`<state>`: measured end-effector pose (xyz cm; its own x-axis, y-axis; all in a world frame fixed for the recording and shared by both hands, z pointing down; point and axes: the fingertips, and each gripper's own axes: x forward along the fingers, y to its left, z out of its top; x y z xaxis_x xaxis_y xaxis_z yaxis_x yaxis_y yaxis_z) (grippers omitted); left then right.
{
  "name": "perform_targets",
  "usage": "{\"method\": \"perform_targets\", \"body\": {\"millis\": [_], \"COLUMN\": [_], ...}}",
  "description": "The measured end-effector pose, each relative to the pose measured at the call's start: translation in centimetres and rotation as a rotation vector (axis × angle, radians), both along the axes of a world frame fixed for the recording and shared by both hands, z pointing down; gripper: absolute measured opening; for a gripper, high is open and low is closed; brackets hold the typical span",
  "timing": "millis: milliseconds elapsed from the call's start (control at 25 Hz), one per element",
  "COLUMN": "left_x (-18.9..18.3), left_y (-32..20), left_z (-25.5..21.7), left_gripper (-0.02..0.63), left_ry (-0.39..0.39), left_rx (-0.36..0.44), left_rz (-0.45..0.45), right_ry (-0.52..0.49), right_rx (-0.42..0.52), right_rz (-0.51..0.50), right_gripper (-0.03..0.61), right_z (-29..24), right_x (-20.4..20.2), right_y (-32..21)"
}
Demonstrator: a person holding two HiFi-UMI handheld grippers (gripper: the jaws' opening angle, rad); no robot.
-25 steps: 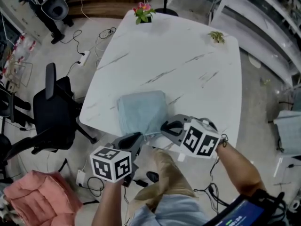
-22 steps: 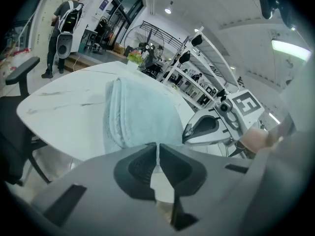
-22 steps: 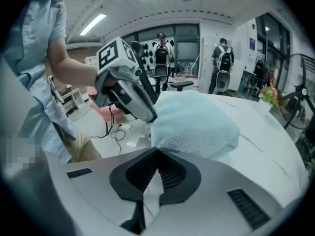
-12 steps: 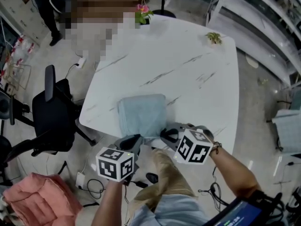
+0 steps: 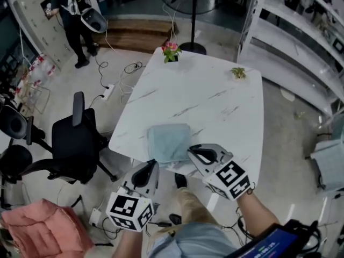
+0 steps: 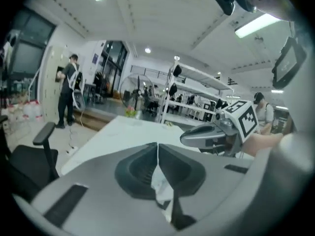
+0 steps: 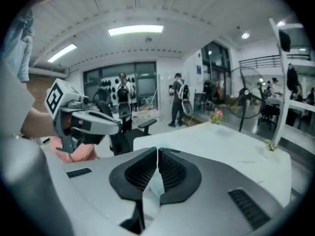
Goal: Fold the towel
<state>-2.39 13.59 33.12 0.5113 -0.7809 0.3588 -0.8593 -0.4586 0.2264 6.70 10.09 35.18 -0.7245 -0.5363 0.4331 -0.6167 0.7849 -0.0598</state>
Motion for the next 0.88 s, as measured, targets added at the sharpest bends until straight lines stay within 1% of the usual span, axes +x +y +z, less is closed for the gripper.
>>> {"method": "perform_targets", "body": {"millis": [80,160,280,360,440,560,760,880], "left_x": [-0.8,-1.8,-3.3,-3.8,-4.0,-4.2,-4.3,-4.2], "left_y": [-0.9,-1.1,-0.9,-0.7,-0.7,-0.5,-0.2,-0.6], "left_z": [-5.2,-9.7,-15.0,-17.2,-18.3,-19.3,-20.0,-20.0], "left_gripper": [0.011,0.011,0.011,0.011,0.011,0.011,0.011,0.009], "left_ry": [-0.005,-0.014,-0.035,-0.054,-0.064,-0.063,-0.082,-0.083], "left_rx": [0.122,0.226,0.362,0.433,0.471,0.497,0.519,0.521], "left_rz": [-0.072,-0.148,-0.251,-0.294,-0.317,-0.330,-0.324,-0.323], "right_ry": [-0.077,-0.136,-0.191,-0.215,-0.235,-0.255,-0.255,-0.247], "right_rx": [0.097,0.184,0.319,0.400,0.441,0.455,0.458,0.479], "right_rz": [0.071,0.119,0.148,0.157,0.165,0.172,0.183,0.193], "right_gripper": [0.028,0.026,0.020,0.020,0.018,0.018,0.018,0.017], "right_z": [-4.9,-9.3,-14.7,-17.3,-18.7,-19.7,-19.7,-19.6], "right_x": [-0.9,-1.7,-2.7,-3.1,-3.3,-3.4,-3.6,-3.4], "right_y": [-0.7,-0.6,0.0,0.2,0.4,0.6,0.8,0.3]}}
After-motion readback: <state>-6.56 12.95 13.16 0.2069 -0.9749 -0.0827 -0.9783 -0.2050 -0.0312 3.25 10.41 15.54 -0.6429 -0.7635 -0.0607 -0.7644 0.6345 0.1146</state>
